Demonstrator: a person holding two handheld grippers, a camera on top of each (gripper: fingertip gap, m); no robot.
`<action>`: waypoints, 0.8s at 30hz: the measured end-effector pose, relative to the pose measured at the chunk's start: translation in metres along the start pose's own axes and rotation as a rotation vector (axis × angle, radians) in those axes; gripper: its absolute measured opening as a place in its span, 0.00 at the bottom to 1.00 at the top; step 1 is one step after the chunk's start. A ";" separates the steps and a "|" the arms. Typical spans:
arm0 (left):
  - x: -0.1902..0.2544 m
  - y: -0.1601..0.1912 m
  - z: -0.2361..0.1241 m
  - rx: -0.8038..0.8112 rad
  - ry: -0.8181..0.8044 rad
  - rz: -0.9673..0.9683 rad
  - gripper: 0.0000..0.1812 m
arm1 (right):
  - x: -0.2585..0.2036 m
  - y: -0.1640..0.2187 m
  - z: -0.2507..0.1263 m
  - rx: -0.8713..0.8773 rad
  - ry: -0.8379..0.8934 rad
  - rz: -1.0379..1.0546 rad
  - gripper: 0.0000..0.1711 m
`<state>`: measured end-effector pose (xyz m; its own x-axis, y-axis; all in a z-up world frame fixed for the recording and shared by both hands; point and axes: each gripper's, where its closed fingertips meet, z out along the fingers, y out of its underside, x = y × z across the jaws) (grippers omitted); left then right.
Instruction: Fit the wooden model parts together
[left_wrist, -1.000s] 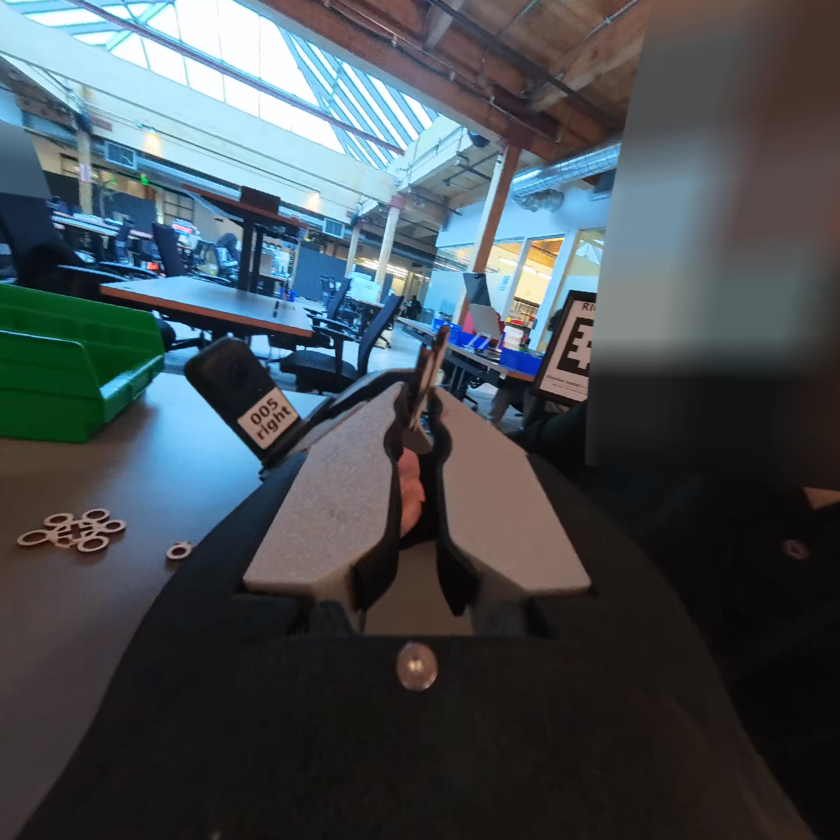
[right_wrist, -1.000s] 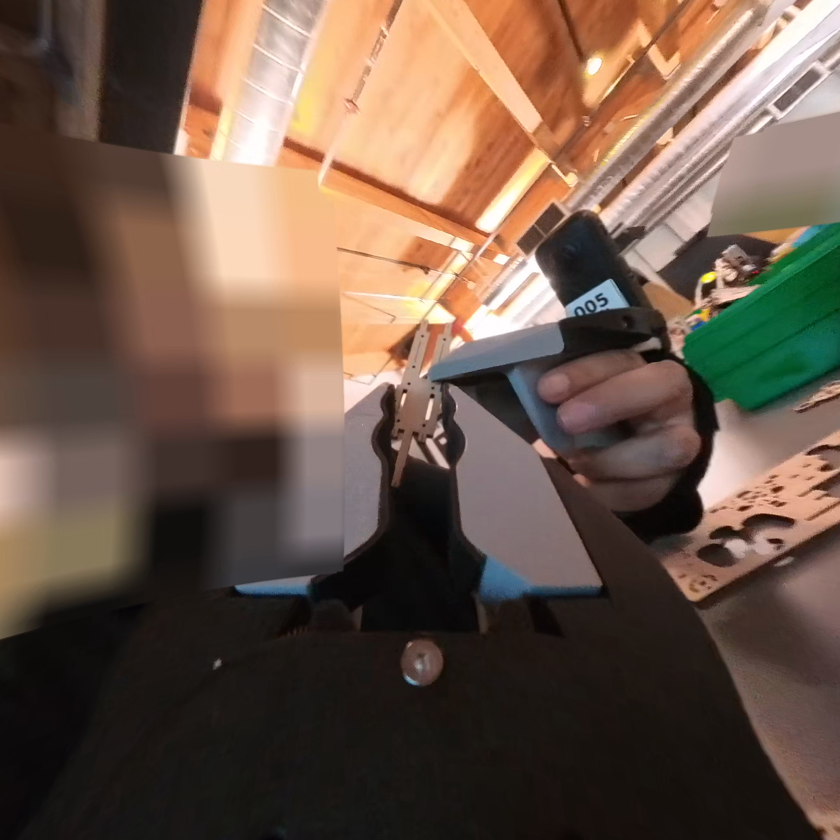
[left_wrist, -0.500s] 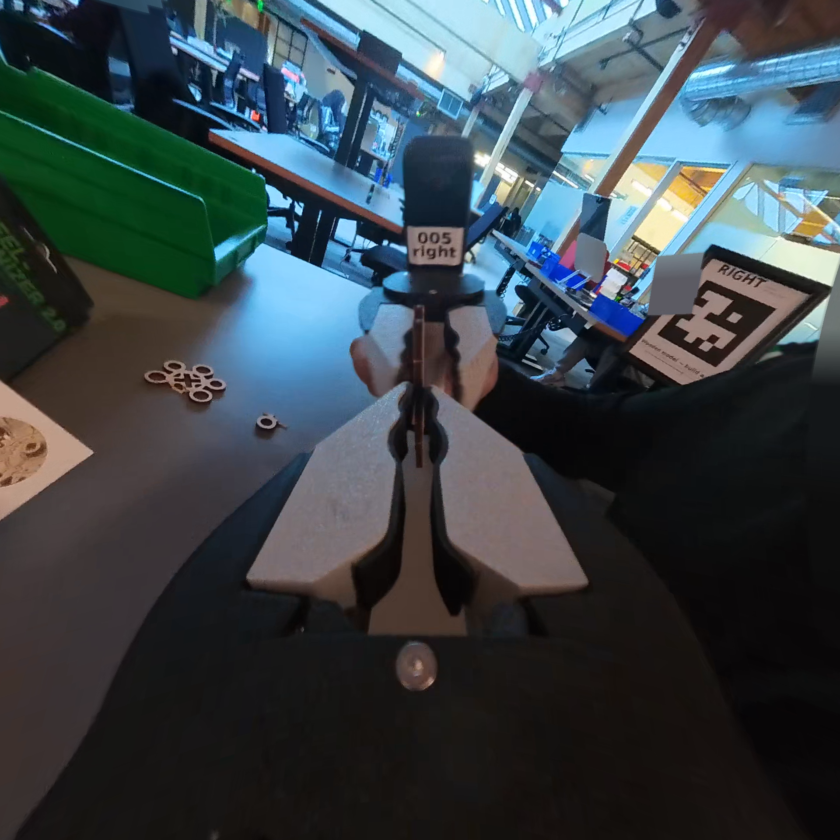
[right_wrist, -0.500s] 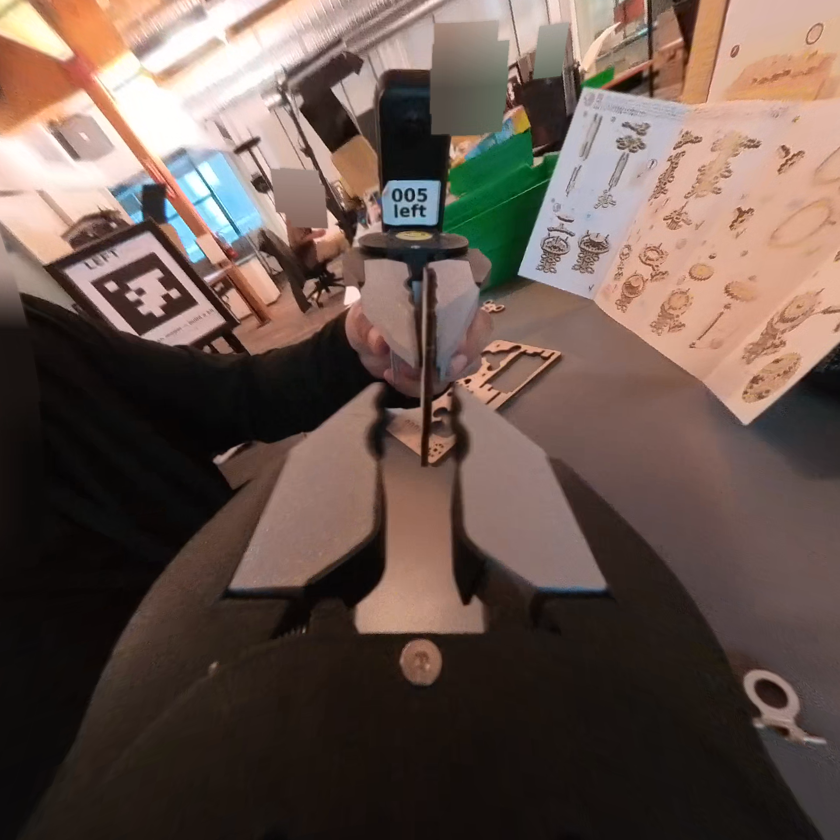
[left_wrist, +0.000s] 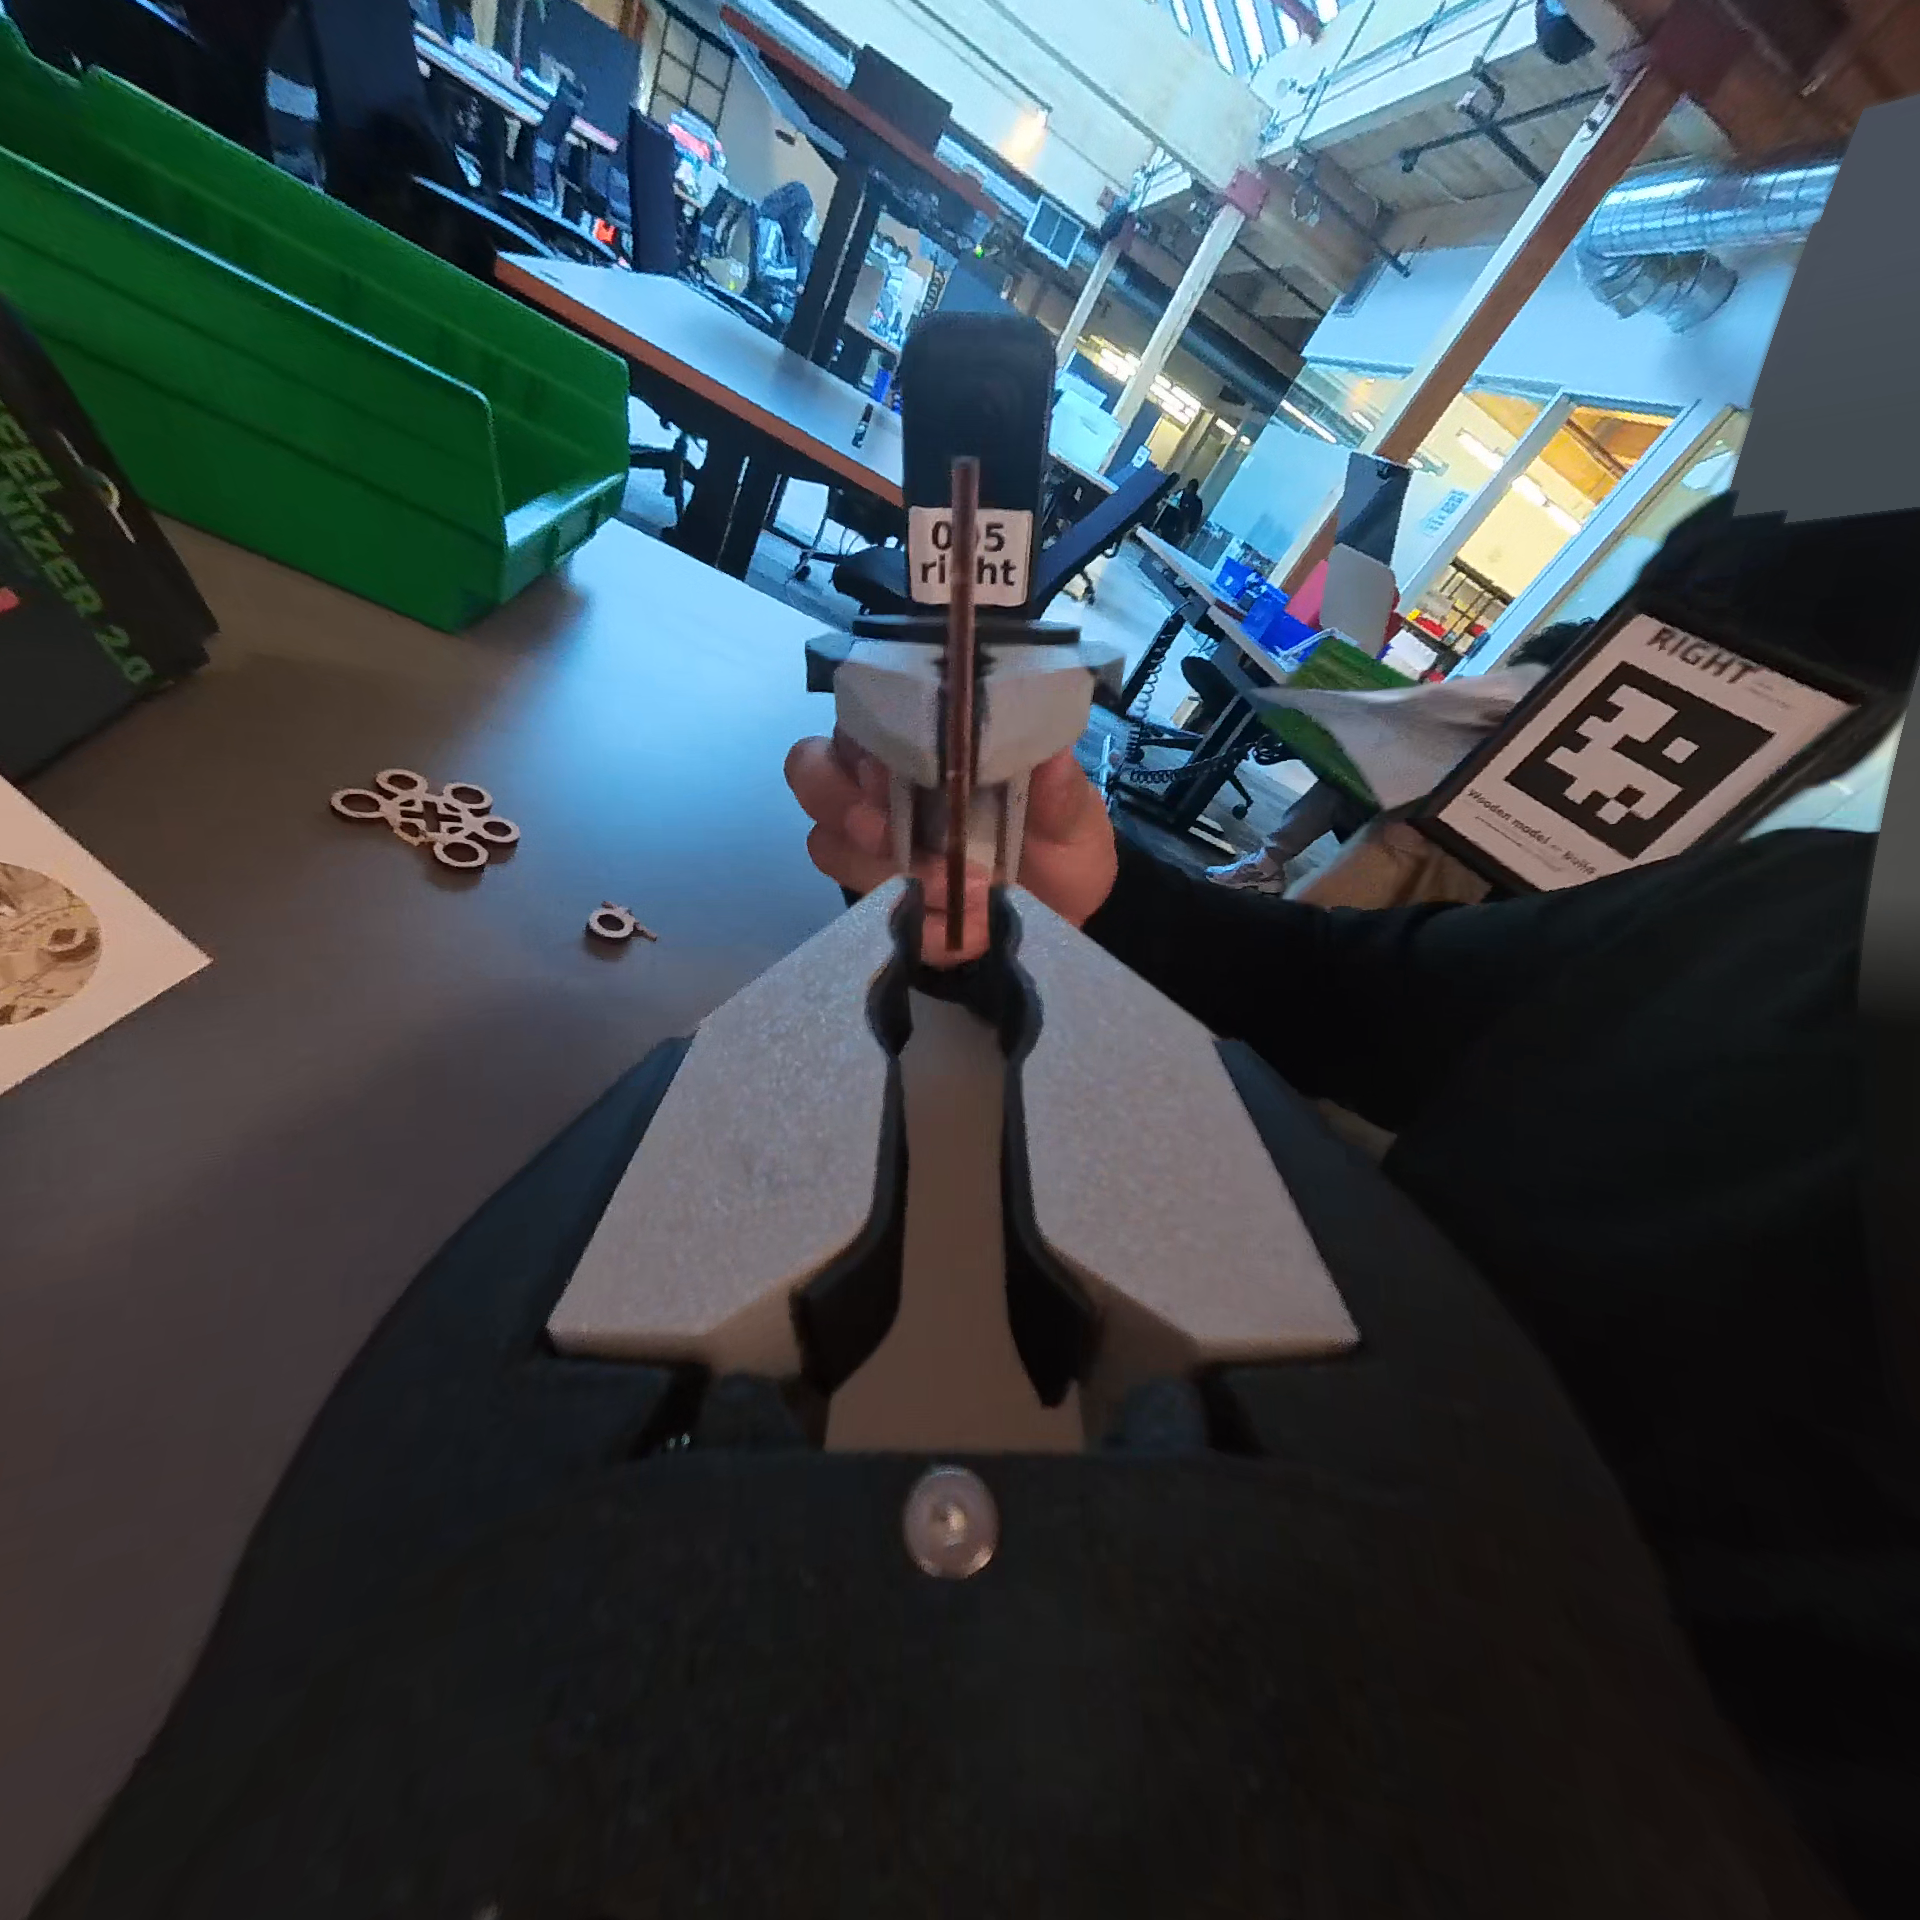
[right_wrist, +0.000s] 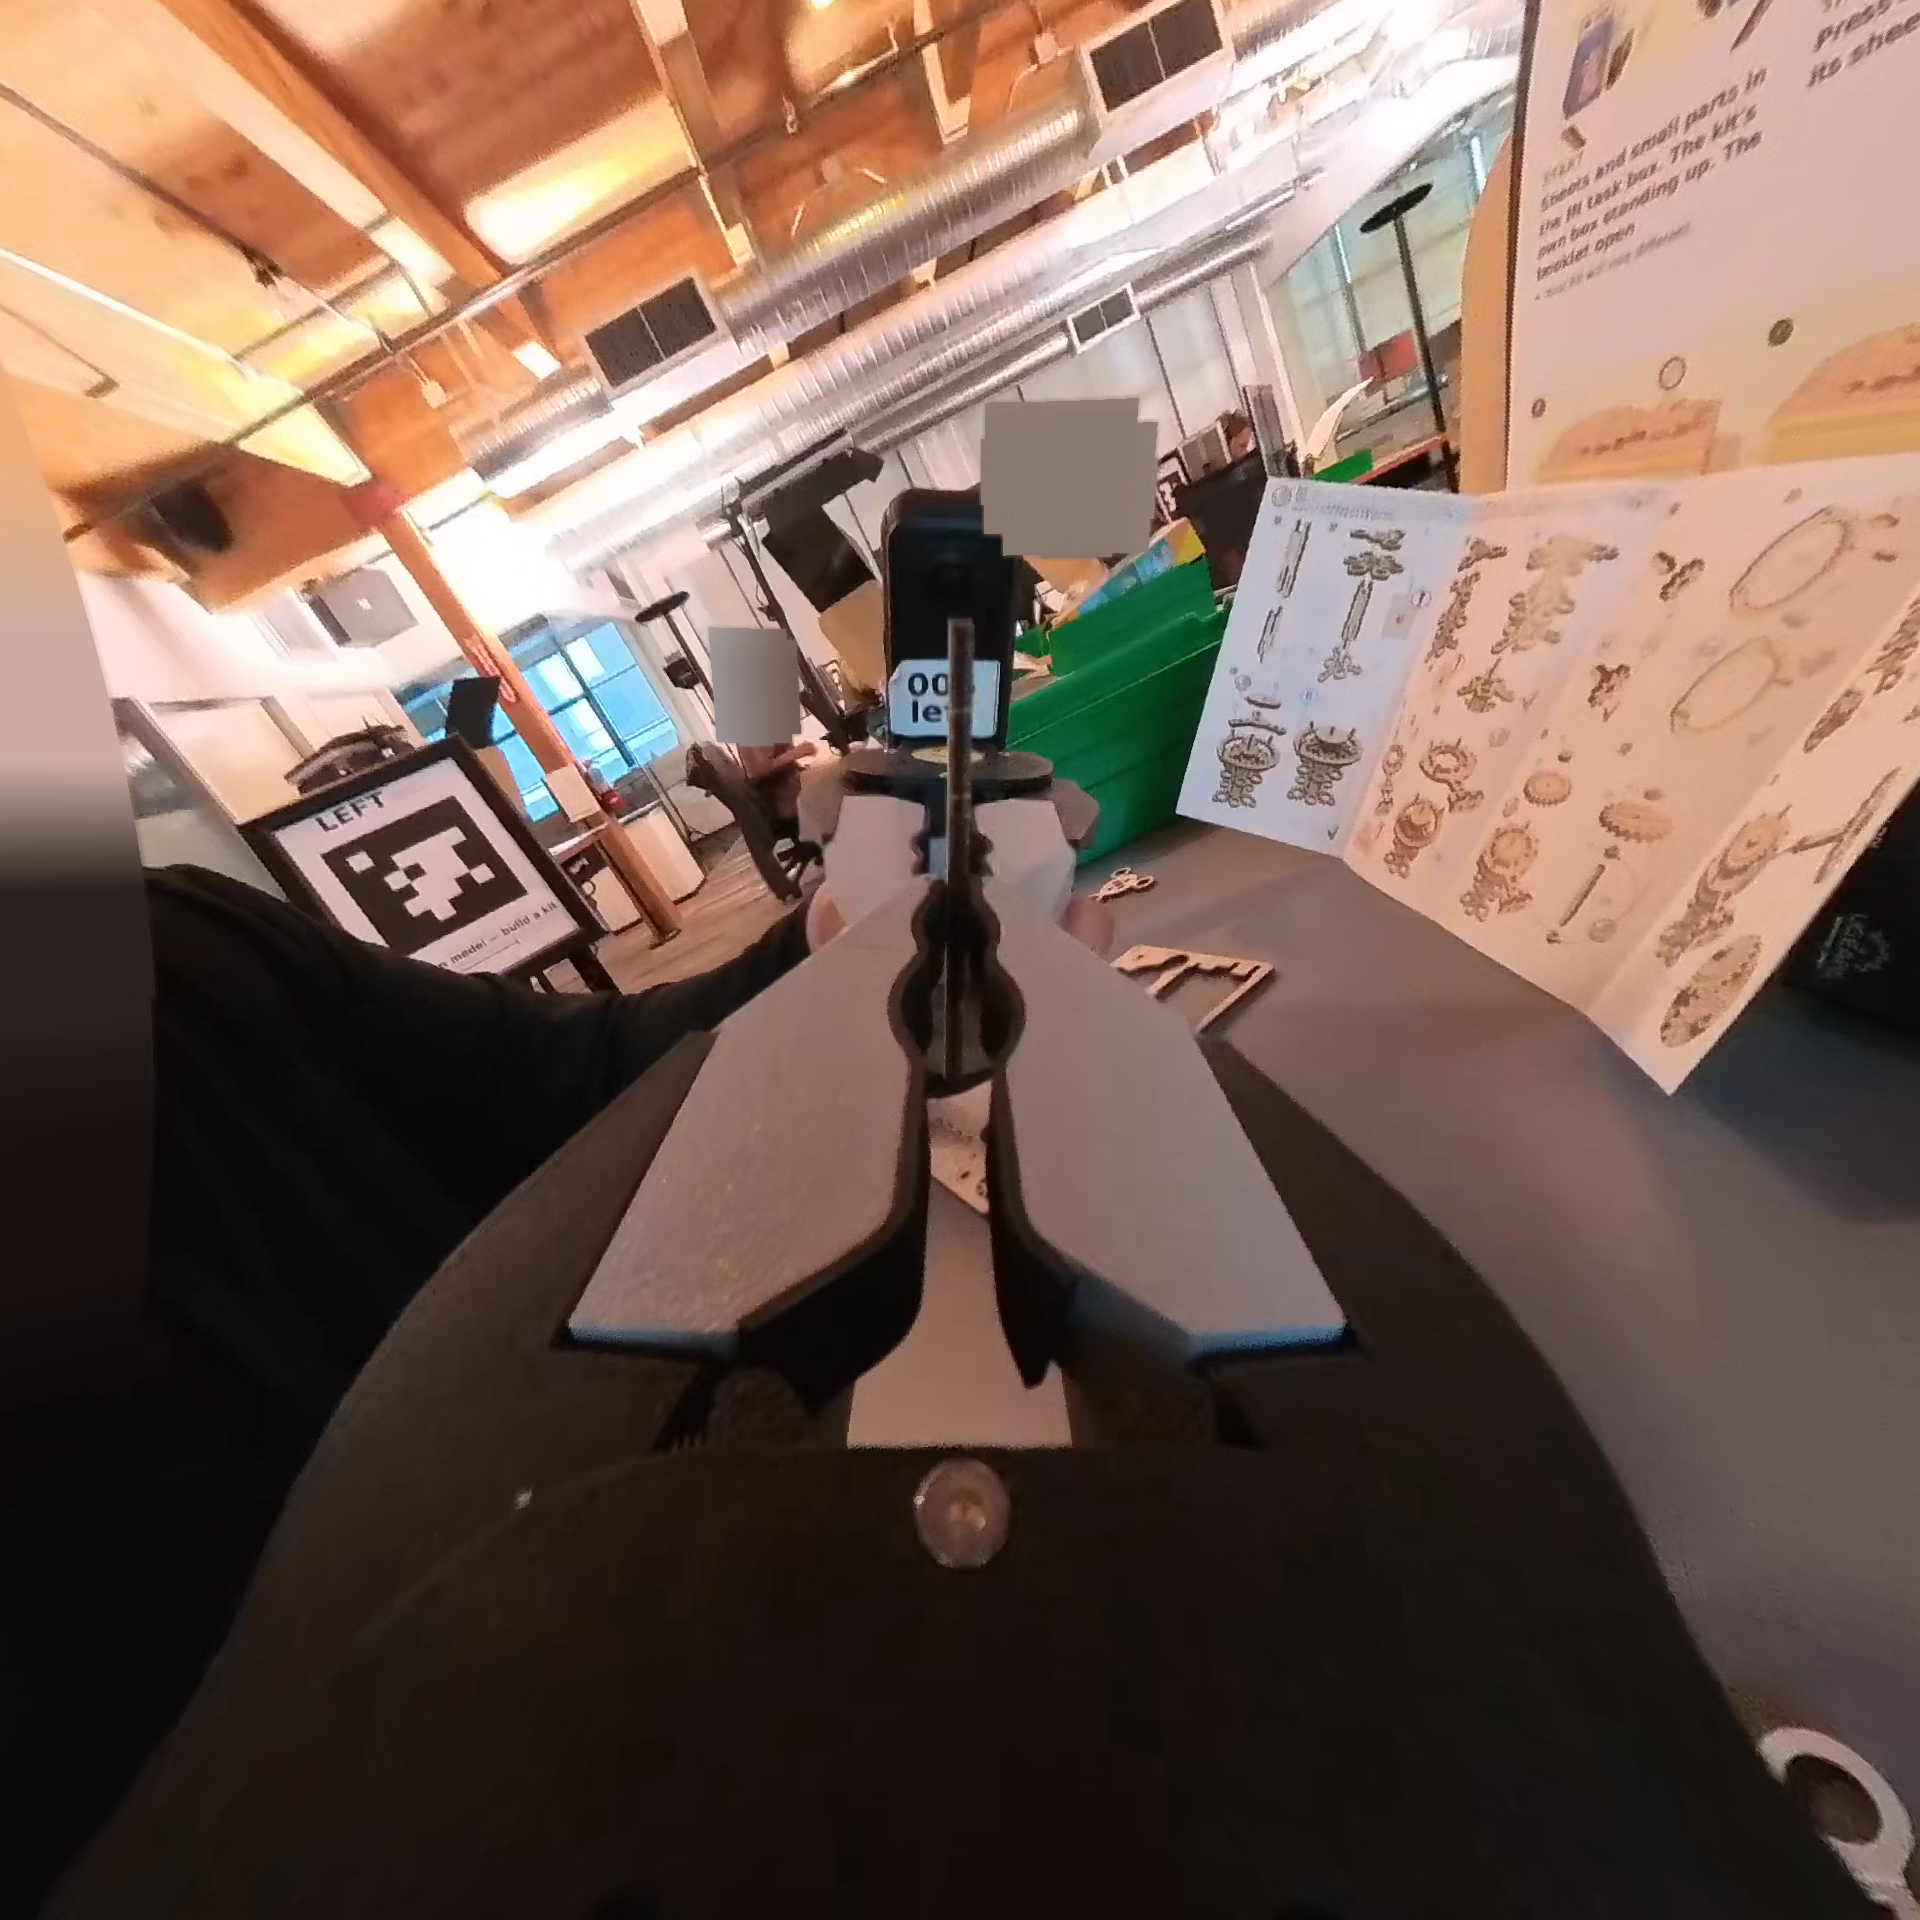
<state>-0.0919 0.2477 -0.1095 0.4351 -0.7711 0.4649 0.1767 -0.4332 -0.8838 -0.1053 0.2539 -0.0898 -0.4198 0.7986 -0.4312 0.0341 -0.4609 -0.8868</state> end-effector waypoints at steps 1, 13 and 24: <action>0.001 -0.001 0.001 0.009 0.006 -0.002 0.05 | 0.000 0.002 0.001 -0.006 0.005 -0.009 0.00; -0.001 0.004 -0.001 -0.015 -0.019 0.036 0.01 | -0.001 0.002 0.000 -0.033 0.036 -0.039 0.11; -0.032 0.014 -0.018 -0.033 -0.164 0.100 0.01 | 0.048 0.115 -0.052 -0.695 0.691 -0.149 0.37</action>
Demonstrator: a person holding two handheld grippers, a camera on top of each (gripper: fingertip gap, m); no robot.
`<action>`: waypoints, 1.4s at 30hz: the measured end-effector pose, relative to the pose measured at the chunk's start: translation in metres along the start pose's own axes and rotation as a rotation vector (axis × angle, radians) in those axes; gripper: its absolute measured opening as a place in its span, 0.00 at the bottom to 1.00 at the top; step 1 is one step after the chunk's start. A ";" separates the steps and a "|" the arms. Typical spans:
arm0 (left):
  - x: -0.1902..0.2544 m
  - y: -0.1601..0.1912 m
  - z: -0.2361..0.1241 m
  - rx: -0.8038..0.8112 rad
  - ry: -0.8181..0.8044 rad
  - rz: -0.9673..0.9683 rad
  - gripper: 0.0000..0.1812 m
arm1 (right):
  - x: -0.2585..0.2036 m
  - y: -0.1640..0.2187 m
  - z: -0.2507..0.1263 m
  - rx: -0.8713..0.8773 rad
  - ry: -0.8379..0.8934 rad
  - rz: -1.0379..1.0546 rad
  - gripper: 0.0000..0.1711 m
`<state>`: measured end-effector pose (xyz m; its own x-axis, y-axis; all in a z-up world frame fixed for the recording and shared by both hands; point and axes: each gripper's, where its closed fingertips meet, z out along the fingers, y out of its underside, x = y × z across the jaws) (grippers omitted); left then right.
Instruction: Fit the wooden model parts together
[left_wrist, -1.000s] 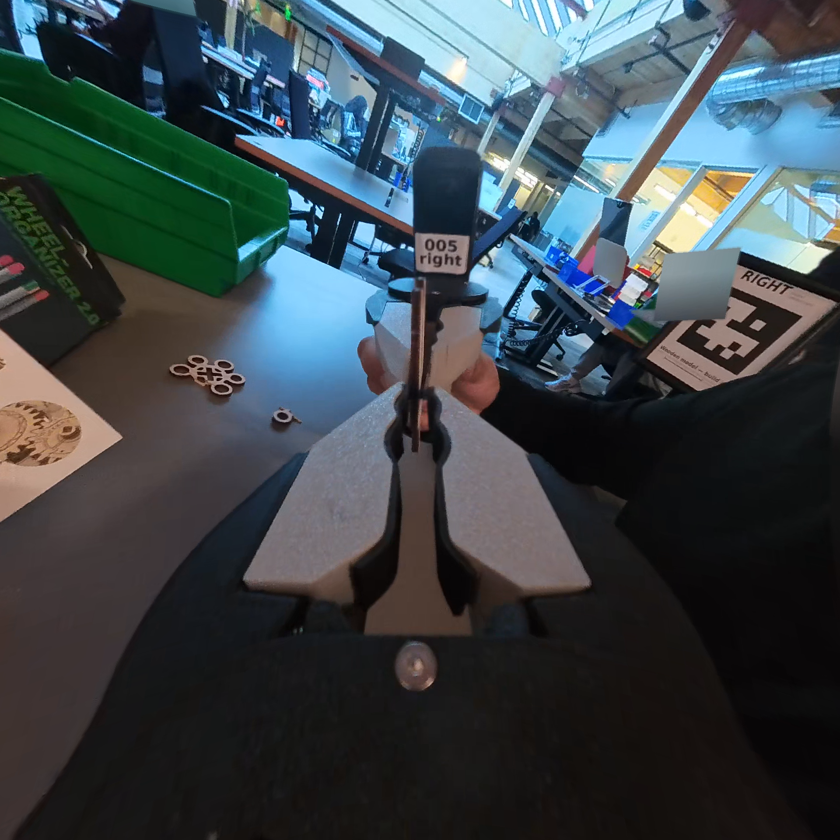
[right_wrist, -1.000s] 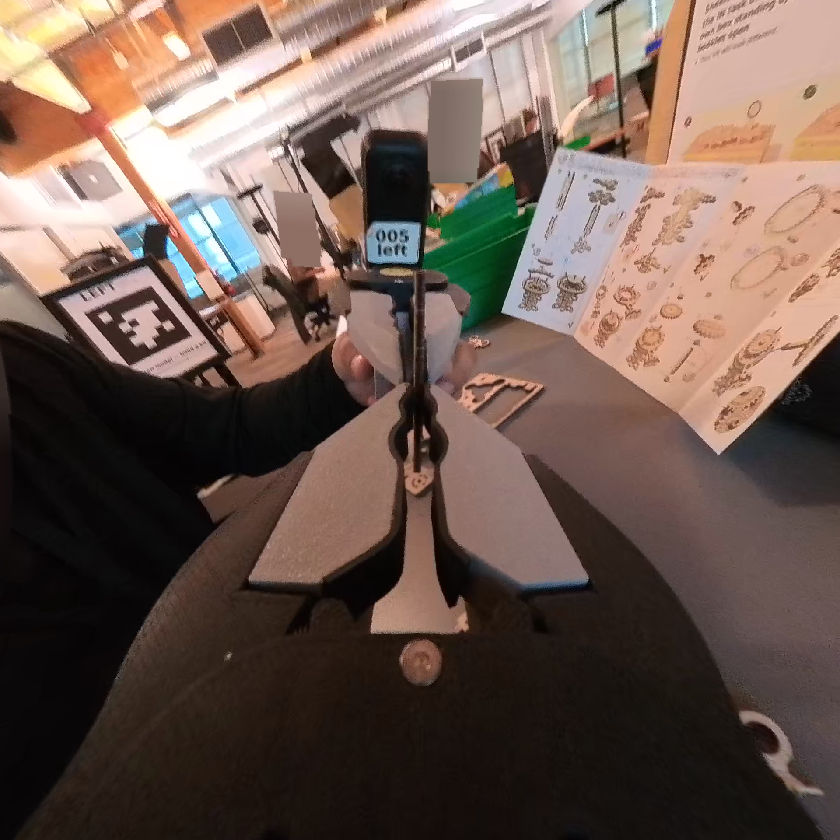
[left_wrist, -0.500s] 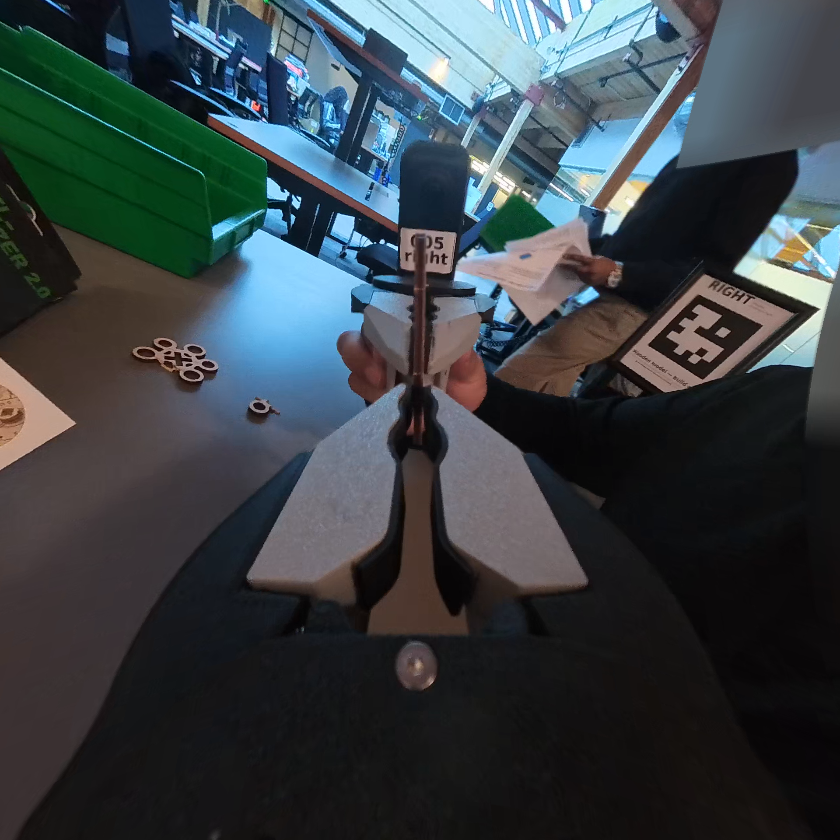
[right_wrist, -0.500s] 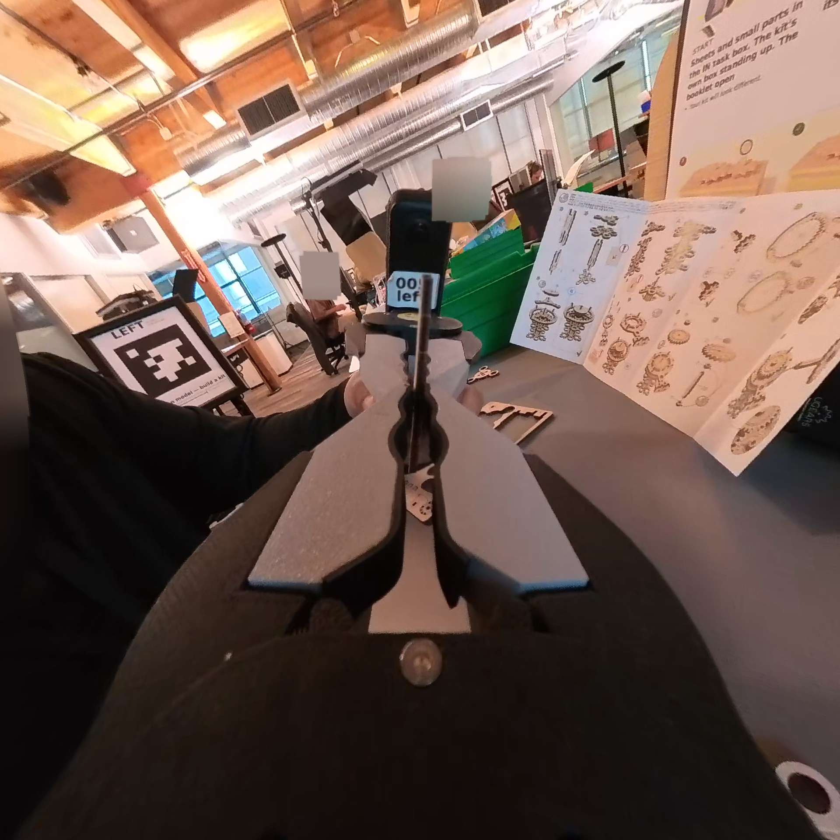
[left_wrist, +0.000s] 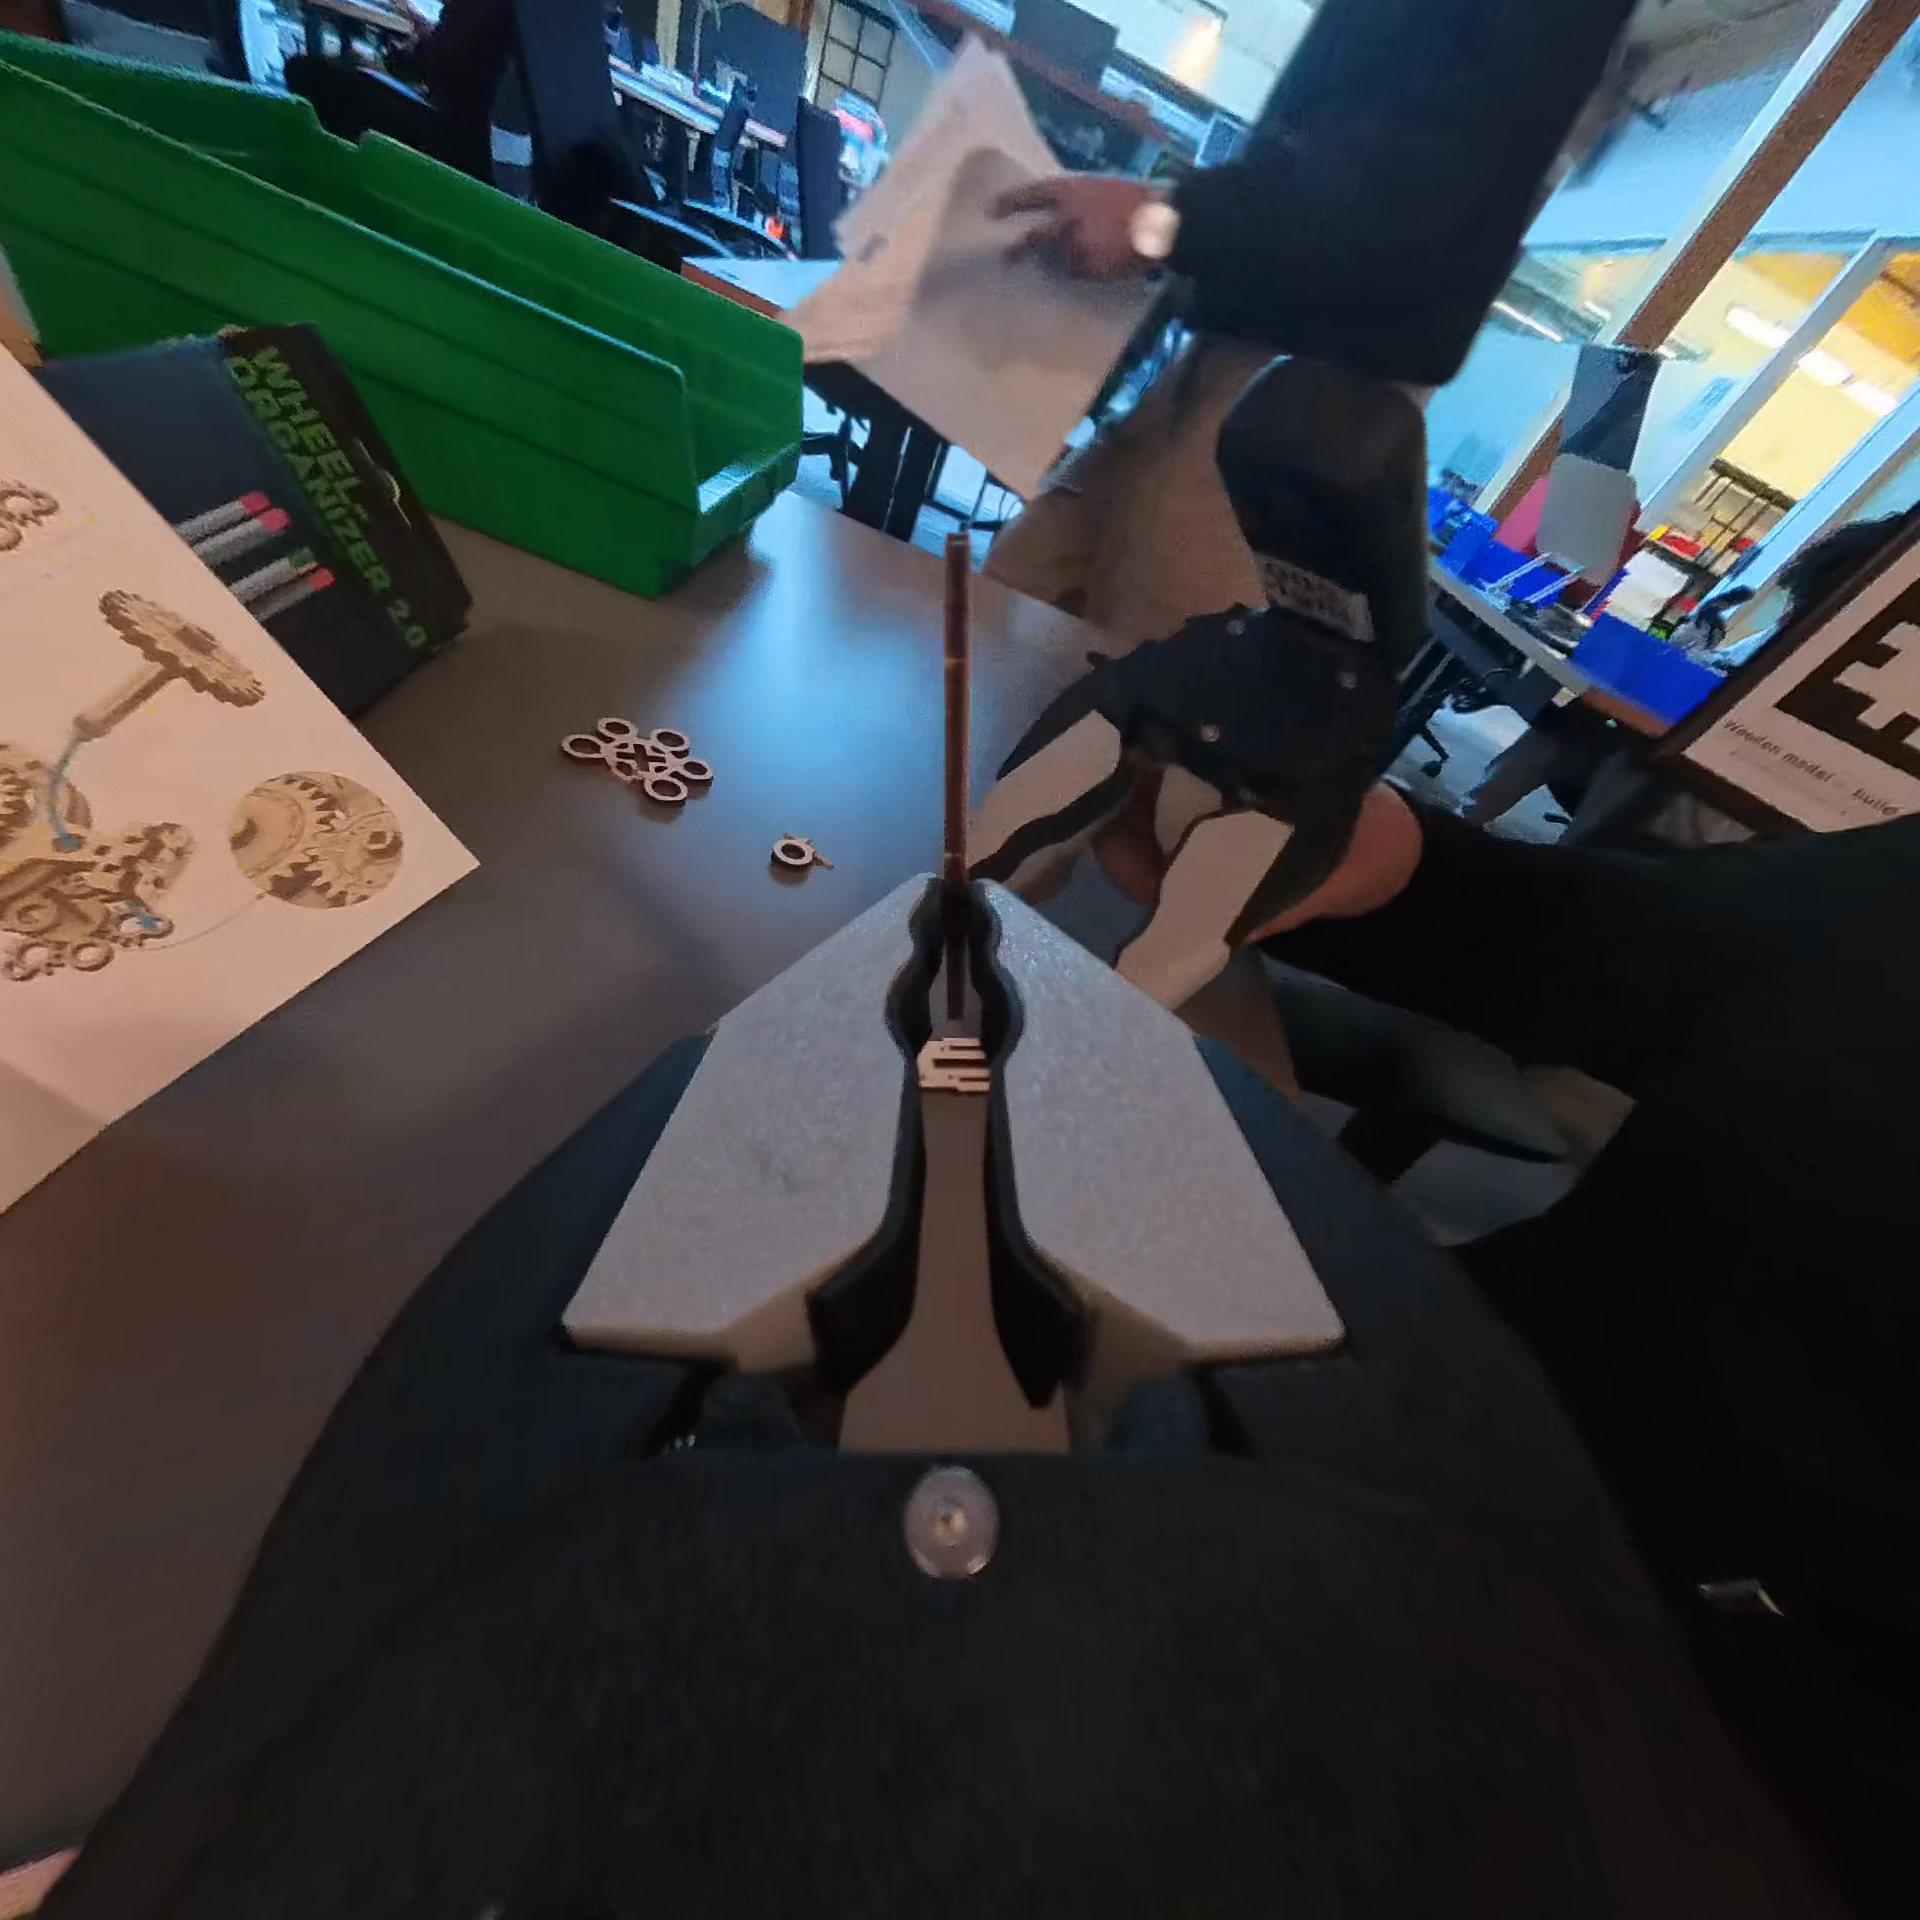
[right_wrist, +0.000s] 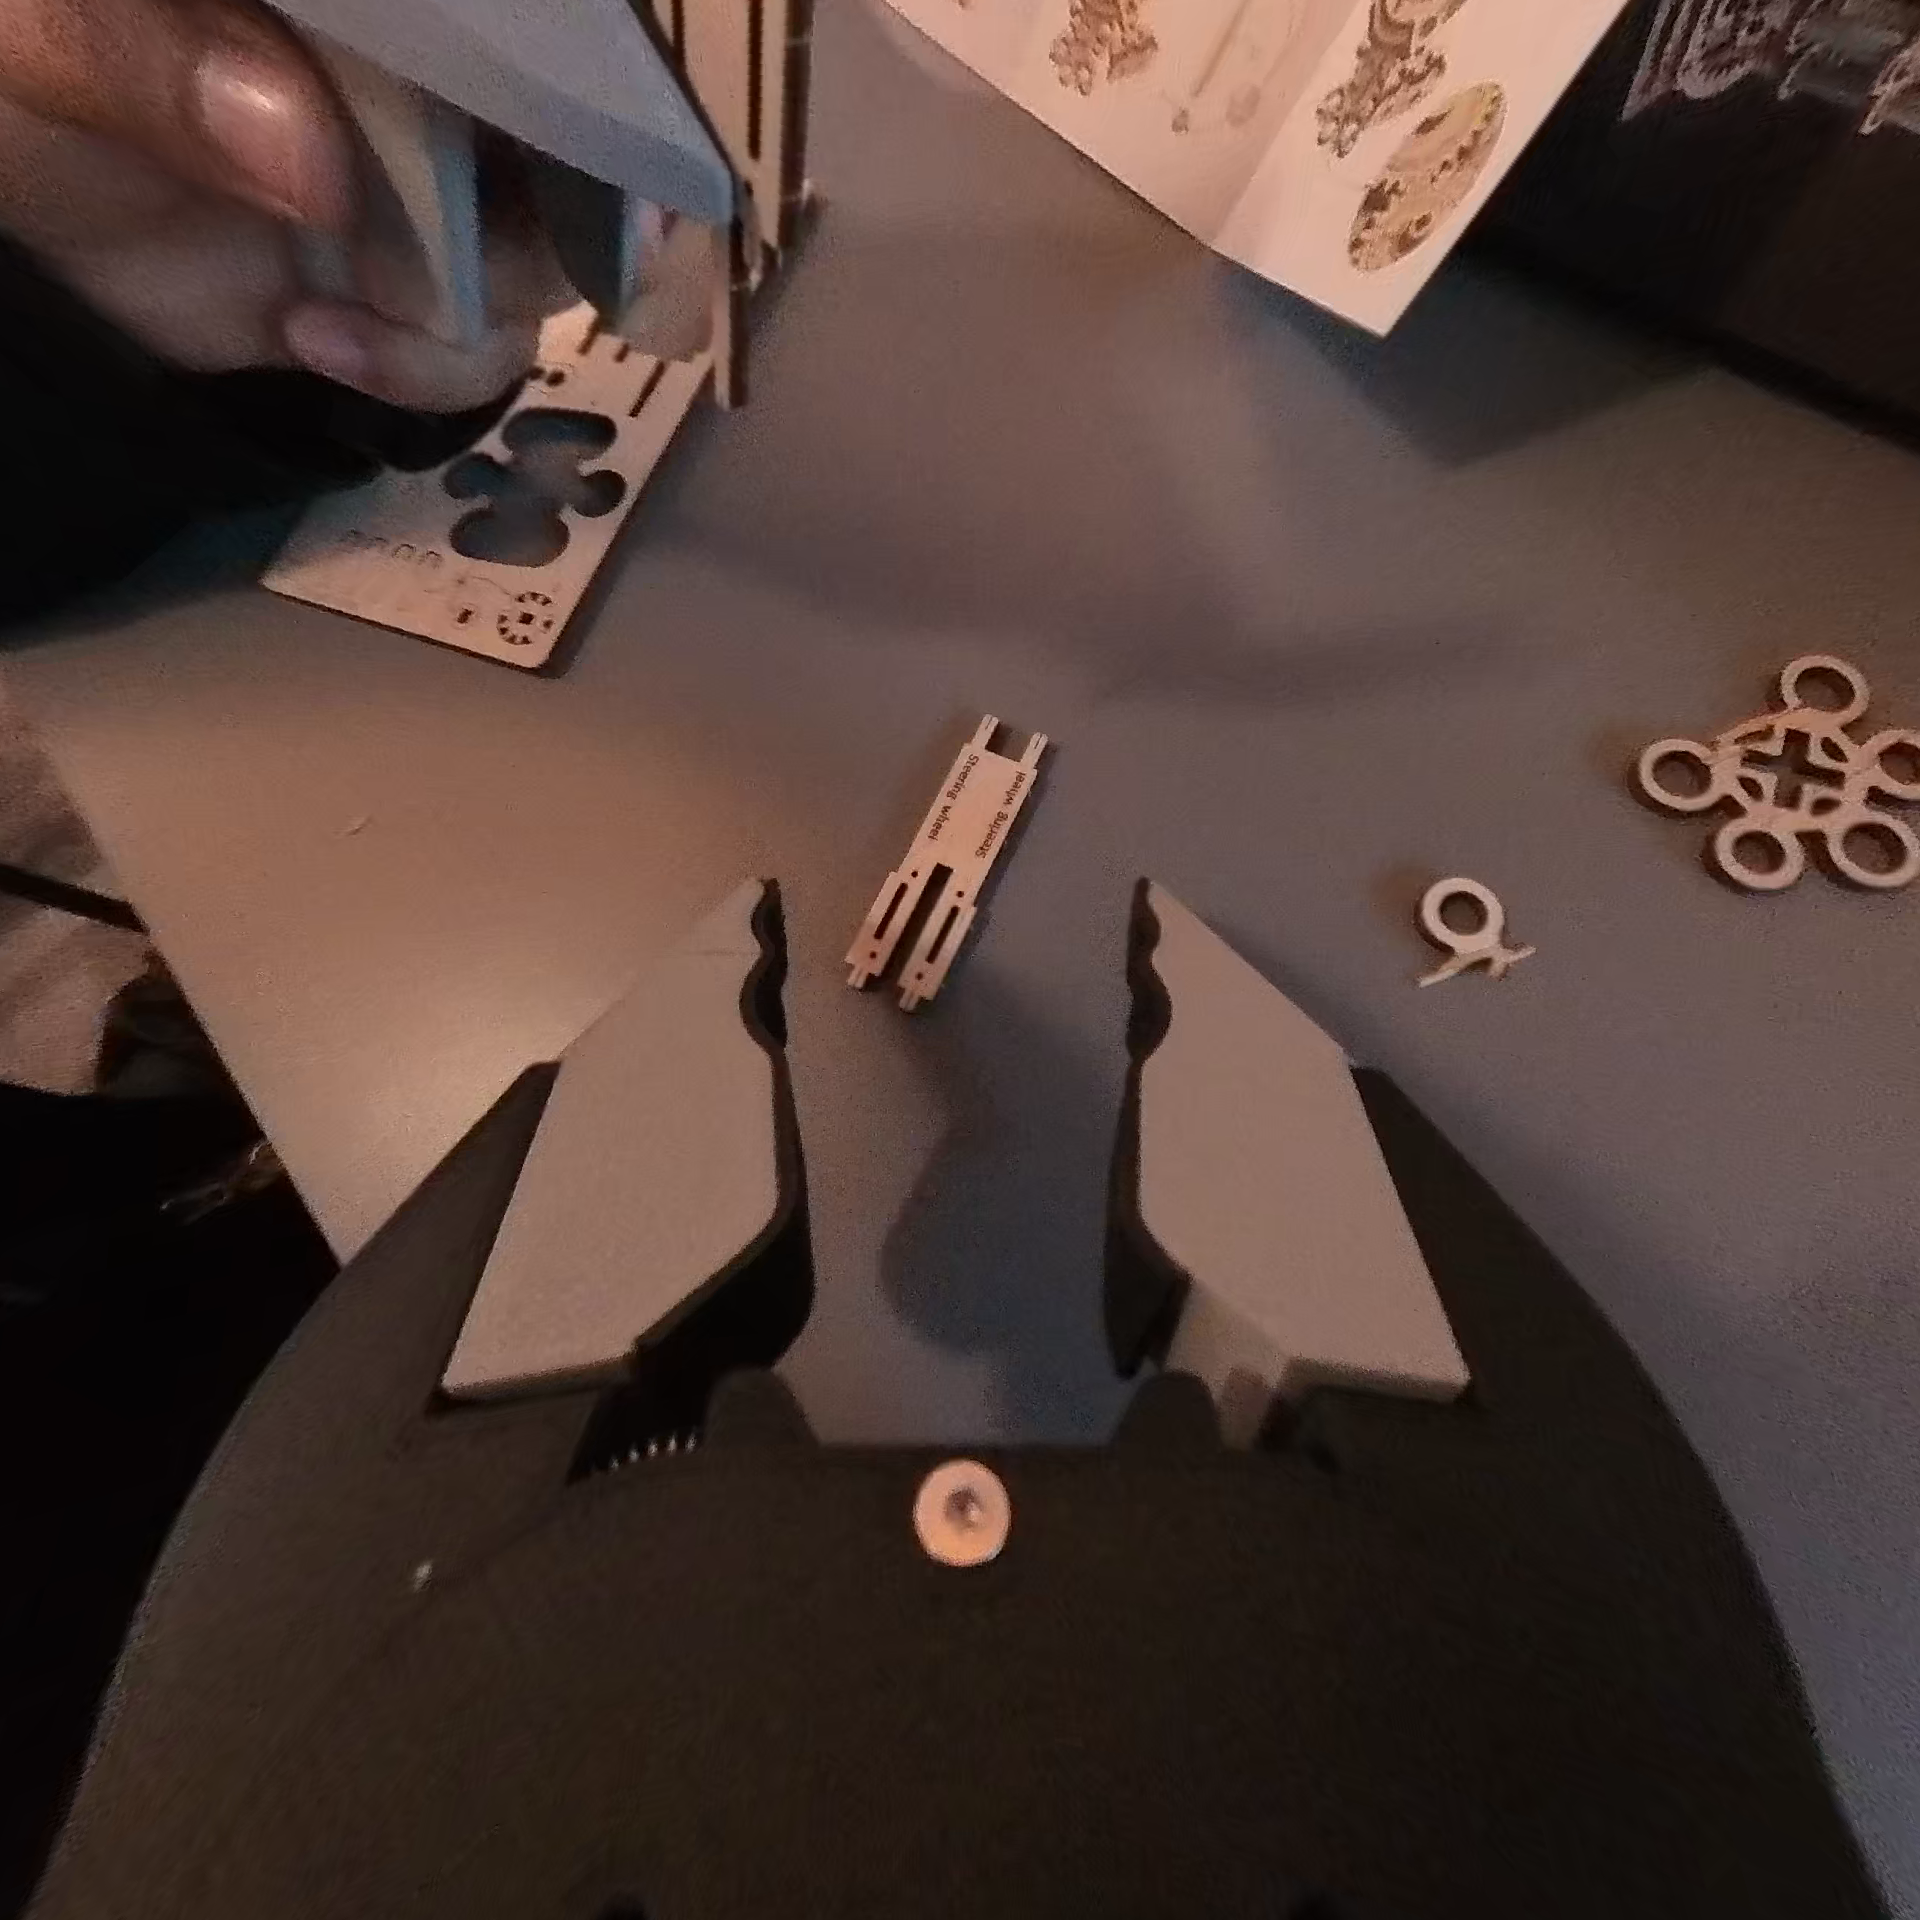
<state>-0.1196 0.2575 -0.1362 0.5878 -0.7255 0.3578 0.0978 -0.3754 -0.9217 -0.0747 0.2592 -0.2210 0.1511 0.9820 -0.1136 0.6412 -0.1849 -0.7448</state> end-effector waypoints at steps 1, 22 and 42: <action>-0.001 0.001 0.000 0.003 -0.002 0.000 0.01 | 0.000 0.001 0.004 -0.007 0.006 0.009 0.38; -0.008 0.006 -0.009 0.004 -0.007 -0.046 0.01 | -0.011 -0.011 -0.019 -0.214 -0.366 -0.350 0.33; -0.011 0.008 -0.013 -0.026 -0.011 -0.060 0.01 | 0.005 0.024 -0.006 -0.497 -0.411 -0.503 0.08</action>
